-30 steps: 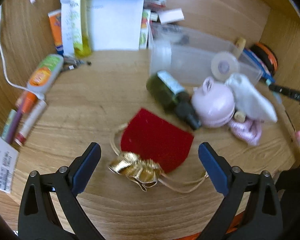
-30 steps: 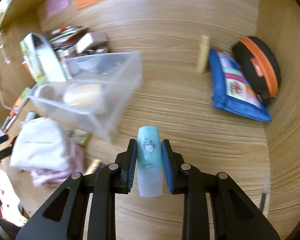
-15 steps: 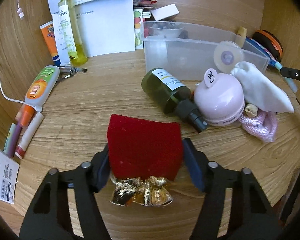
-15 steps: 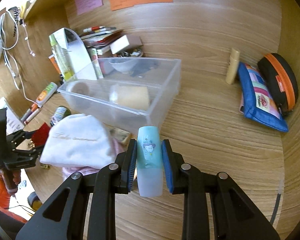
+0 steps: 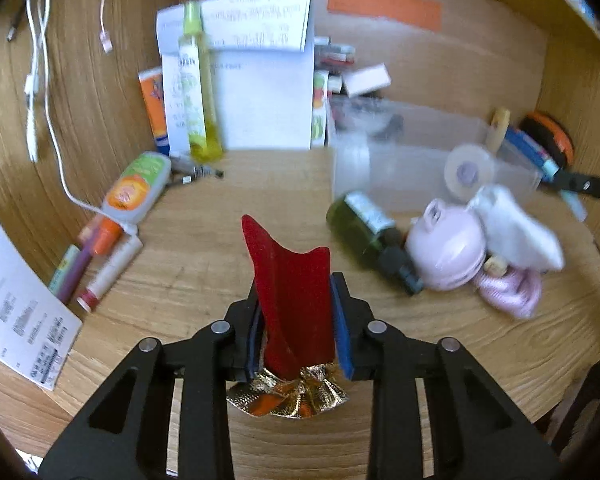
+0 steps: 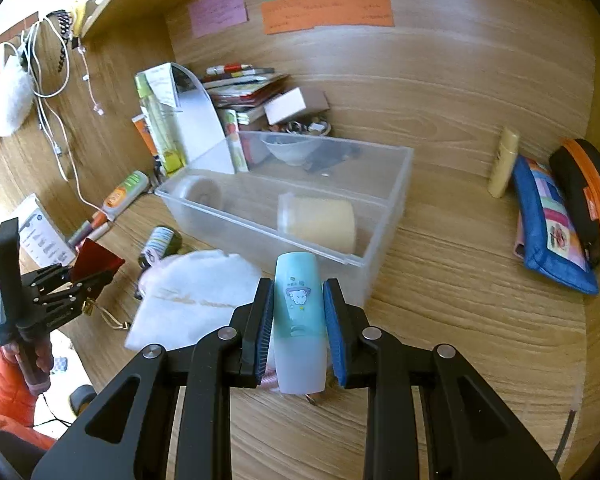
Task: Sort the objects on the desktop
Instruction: 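Carry the red pouch and teal tube over the clear box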
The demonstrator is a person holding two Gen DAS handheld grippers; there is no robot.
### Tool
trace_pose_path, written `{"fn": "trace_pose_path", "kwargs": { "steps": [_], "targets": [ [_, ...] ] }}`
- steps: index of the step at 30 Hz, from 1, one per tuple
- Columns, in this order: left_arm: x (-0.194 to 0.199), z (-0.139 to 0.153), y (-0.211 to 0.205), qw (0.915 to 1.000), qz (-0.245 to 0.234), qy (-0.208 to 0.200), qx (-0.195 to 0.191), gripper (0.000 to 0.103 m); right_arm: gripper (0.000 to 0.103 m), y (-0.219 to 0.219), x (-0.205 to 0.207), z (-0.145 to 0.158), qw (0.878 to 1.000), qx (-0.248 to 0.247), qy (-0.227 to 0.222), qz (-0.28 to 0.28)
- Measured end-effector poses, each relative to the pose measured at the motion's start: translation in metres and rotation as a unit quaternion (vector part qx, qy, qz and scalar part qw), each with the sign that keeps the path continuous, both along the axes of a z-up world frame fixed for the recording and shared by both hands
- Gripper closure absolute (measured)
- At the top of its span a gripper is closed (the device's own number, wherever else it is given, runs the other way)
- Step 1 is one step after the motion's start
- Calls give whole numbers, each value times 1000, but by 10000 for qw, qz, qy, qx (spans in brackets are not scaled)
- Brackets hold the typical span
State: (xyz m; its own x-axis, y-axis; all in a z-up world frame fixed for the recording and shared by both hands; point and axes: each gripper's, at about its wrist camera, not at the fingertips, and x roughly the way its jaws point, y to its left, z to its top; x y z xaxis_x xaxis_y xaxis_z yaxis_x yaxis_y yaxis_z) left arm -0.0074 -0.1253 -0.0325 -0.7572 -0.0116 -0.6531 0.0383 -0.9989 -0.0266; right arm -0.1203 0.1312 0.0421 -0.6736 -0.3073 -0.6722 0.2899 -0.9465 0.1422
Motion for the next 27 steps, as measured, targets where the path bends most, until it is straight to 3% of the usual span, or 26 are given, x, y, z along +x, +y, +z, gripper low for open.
{"fn": "trace_pose_path", "kwargs": {
  "steps": [12,27],
  "targets": [
    [-16,47,17,9967,-339,568,477,73,80,-11,-9,16,9994,-145,240,178],
    [-66,105,45,9894,-981,1002,375,73,80,-19,-45,38,9980,-173,561,245]
  ]
}}
